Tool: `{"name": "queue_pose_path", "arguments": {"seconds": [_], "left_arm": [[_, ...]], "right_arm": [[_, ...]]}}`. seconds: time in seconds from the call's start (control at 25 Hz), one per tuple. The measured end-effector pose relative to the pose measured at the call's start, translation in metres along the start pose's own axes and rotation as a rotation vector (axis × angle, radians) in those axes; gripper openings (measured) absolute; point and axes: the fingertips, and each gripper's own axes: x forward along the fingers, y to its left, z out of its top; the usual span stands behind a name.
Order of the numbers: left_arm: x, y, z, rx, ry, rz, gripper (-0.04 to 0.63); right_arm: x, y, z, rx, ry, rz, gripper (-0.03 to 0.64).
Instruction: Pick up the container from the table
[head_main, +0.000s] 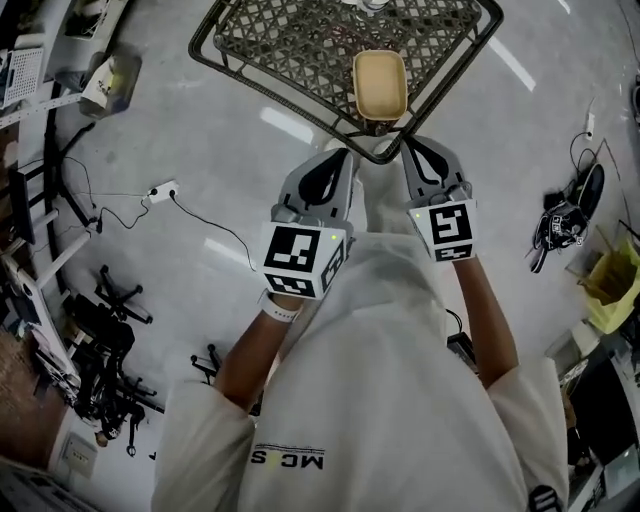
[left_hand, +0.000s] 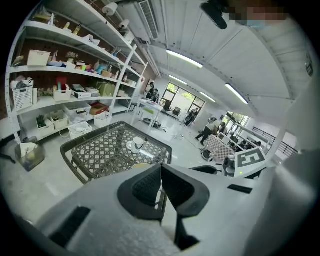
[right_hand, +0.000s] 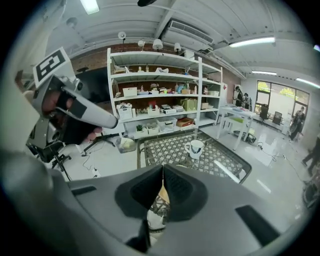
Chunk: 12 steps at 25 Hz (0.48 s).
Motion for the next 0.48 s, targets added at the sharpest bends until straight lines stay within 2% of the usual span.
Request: {"name": "queue_pose_path", "arguments": {"seconds": [0.16,0.48], "left_arm": [[0.007,0.008,-0.013,-0.020,0.021,0.003,0.028],[0.029,0.030,-0.033,-0.081,0.024,0.029,0.028]], "right_arm": [[0.017,0.003,-0.009,-0.038,0.035,0.025,0.020],[0.054,0.005,-0.036,-0.124,0.121,0.092,0.067]]}}
